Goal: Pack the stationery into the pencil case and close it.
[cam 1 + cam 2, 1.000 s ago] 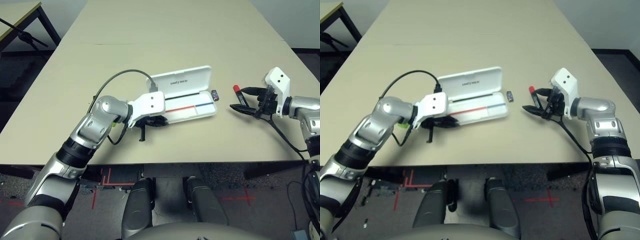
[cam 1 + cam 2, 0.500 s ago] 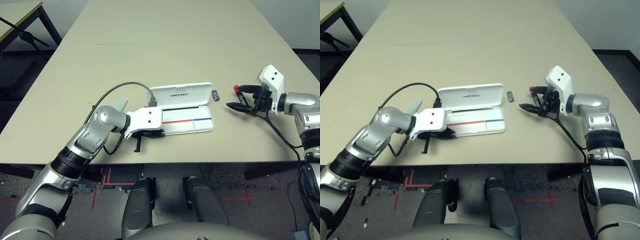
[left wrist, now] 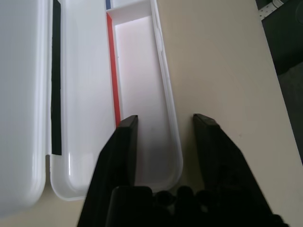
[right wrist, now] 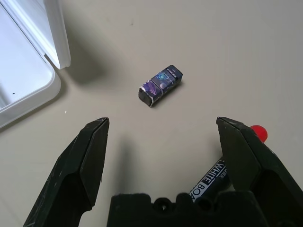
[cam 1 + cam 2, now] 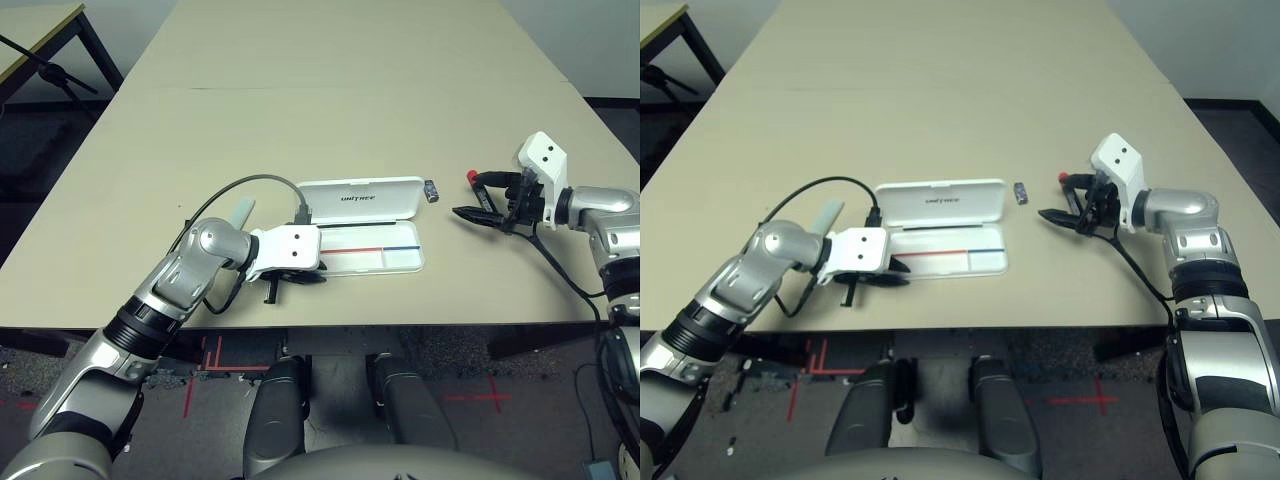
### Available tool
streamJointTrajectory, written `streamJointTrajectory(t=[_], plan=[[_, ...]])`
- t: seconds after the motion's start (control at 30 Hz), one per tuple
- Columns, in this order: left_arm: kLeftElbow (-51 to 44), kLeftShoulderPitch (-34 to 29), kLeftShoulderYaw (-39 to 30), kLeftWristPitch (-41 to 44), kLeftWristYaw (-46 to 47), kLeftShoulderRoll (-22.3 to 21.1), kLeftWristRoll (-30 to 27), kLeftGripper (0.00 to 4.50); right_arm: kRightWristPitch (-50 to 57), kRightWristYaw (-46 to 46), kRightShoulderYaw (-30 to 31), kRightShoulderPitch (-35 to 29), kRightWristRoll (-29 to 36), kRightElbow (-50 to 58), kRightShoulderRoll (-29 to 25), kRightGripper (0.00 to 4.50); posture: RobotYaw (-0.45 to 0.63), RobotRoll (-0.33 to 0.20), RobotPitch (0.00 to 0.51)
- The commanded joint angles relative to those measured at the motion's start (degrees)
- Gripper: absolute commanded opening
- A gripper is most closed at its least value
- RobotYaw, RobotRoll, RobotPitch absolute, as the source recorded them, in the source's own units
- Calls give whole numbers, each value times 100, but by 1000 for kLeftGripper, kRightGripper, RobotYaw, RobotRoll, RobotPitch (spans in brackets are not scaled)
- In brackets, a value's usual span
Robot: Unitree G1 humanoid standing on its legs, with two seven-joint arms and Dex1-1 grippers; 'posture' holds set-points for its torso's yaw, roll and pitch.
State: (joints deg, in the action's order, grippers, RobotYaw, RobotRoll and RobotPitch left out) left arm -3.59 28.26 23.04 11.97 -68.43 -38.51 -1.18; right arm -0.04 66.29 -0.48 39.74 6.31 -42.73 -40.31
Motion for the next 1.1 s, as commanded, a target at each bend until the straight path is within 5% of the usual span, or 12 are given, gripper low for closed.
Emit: streamJointTrajectory(t=[0.03,0.13,0.4,0.87,1.1], plan=[[-226,-48,-185,-20,-71,-48,-195,3558,-30,53,72,-58,-49,-6,9,4500,34,0,135],[-511,-90,-372,129,-137,-108,-464,4478,-43,62,75,-20,-63,-54,18,4500,39,0,134],[-1208,-251,-940,714,-91,-314,-1064,4478,322,356,16,-65,65,134,-149,4500,46,0,131],[-1417,-308,-1072,892,26,-536,-1135,4478,5701,-1286,-212,1,417,2697,-607,4500,12,0,147],[-1340,-208,-905,829,56,-432,-1089,4478,6349,-2191,10,514,163,2294,-326,4500,10,0,146]])
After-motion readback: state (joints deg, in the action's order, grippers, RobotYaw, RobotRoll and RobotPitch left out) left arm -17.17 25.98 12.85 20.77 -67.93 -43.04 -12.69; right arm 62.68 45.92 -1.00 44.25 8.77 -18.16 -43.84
